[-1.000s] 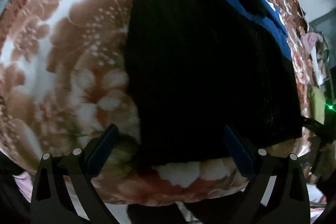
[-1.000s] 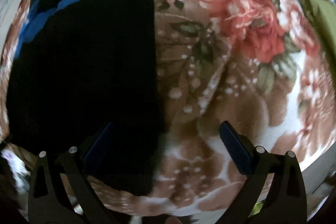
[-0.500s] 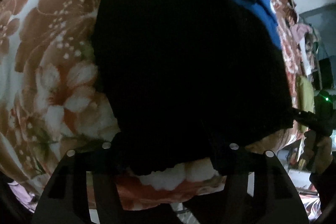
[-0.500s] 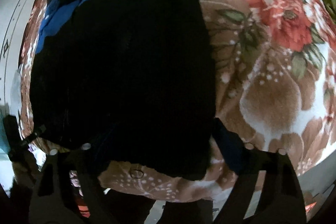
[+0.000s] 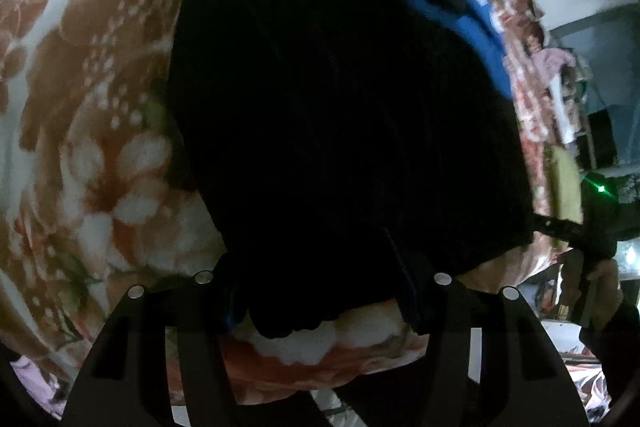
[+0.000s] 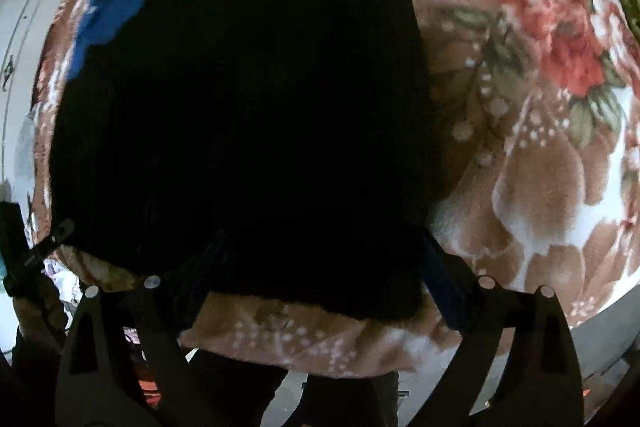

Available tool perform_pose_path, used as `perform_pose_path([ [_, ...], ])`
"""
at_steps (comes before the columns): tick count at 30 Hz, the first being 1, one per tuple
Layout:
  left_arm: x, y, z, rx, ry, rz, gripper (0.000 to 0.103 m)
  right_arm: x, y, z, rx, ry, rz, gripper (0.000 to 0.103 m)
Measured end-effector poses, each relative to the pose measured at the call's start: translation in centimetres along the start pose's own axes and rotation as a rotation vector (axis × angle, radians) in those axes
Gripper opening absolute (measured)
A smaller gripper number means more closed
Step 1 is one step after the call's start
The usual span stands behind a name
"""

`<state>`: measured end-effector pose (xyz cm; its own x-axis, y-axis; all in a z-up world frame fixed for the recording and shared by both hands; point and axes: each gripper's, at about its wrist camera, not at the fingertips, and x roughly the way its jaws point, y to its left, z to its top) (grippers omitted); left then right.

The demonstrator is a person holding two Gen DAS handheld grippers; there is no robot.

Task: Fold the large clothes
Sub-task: 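Lift the jacket with both grippers and fold it over toward the hood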

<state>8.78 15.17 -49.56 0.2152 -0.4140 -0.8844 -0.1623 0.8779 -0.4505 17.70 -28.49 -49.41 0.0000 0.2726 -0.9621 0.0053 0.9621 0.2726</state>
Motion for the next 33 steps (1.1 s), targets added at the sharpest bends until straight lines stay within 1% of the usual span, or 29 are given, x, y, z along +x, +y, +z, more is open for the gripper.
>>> perform_pose_path([
  [1, 0.1, 0.2, 0.0, -0.006, 0.003, -0.004, 0.055, 0.0, 0.0, 0.2, 0.011, 0.000, 0.007, 0.091],
  [2, -0.1, 0.2, 0.1, -0.005, 0.000, -0.012, 0.046, -0.4, 0.1, 0.2, 0.029, -0.004, 0.029, 0.089],
  [3, -0.5, -0.1, 0.3, 0.001, -0.009, -0.031, 0.038, -0.8, 0.1, 0.3, 0.034, -0.007, 0.042, 0.077],
  [4, -1.0, -0.6, 0.5, 0.017, -0.025, -0.056, 0.038, -1.2, 0.2, 0.2, 0.028, -0.007, 0.039, 0.065],
  [6, -0.7, -1.0, 0.7, 0.030, -0.016, -0.056, 0.037, -1.2, 0.7, 0.1, -0.011, 0.003, -0.013, 0.055],
  [7, 0.2, -0.8, 0.8, 0.030, 0.011, -0.034, 0.037, -0.9, 0.8, 0.2, -0.028, 0.008, -0.018, 0.049],
  [8, 1.0, -0.7, 0.7, 0.025, 0.030, -0.024, 0.034, -0.2, 0.8, 0.3, -0.038, 0.017, -0.018, 0.046],
  [9, 1.7, -0.2, 0.7, 0.018, 0.047, -0.014, 0.030, 0.1, 0.9, 0.4, -0.039, 0.023, -0.017, 0.042],
  [10, 2.0, -0.1, 0.7, 0.015, 0.043, -0.007, 0.028, 0.4, 1.1, 0.6, -0.043, 0.026, -0.016, 0.035],
  [11, 1.7, -0.4, 0.7, 0.024, 0.036, -0.005, 0.024, 0.3, 1.2, 0.7, -0.050, 0.025, -0.021, 0.030],
  [12, 1.4, -0.9, 0.8, 0.044, 0.026, 0.002, 0.020, 0.1, 1.5, 0.8, -0.056, 0.024, -0.045, 0.014],
  [13, 0.7, -1.6, 0.9, 0.075, 0.010, 0.005, 0.019, -0.3, 1.7, 0.9, -0.060, 0.025, -0.074, 0.014],
  [15, -0.6, -2.5, 1.1, 0.105, -0.011, 0.001, 0.017, -1.1, 2.2, 0.9, -0.069, 0.029, -0.075, 0.013],
  [18, -2.7, -3.9, 2.0, 0.143, -0.032, -0.026, 0.015, -3.1, 3.4, 0.6, -0.102, 0.014, -0.112, 0.013],
  [20, -4.2, -5.0, 2.9, 0.181, -0.050, -0.046, 0.015, -4.8, 4.6, 0.7, -0.124, -0.011, -0.134, 0.012],
  [23, -6.3, -6.6, 4.5, 0.244, -0.070, -0.070, 0.015, -8.9, 7.1, 1.5, -0.151, -0.077, -0.146, 0.012],
  [25, -7.6, -7.2, 5.6, 0.267, -0.085, -0.080, 0.015, -11.2, 7.7, 2.5, -0.149, -0.120, -0.138, 0.012],
  [26, -8.3, -7.8, 6.5, 0.272, -0.090, -0.092, 0.015, -12.4, 7.2, 3.1, -0.151, -0.135, -0.133, 0.012],
  [27, -8.8, -8.2, 7.1, 0.275, -0.096, -0.100, 0.015, -13.8, 7.8, 3.9, -0.156, -0.162, -0.126, 0.012],
  [29, -9.4, -9.8, 8.7, 0.283, -0.117, -0.107, 0.015, -15.2, 9.6, 4.8, -0.167, -0.187, -0.106, 0.012],
  [33, -10.5, -12.0, 12.9, 0.302, -0.156, -0.125, 0.015, -16.6, 11.0, 9.5, -0.228, -0.226, -0.028, 0.012],
])
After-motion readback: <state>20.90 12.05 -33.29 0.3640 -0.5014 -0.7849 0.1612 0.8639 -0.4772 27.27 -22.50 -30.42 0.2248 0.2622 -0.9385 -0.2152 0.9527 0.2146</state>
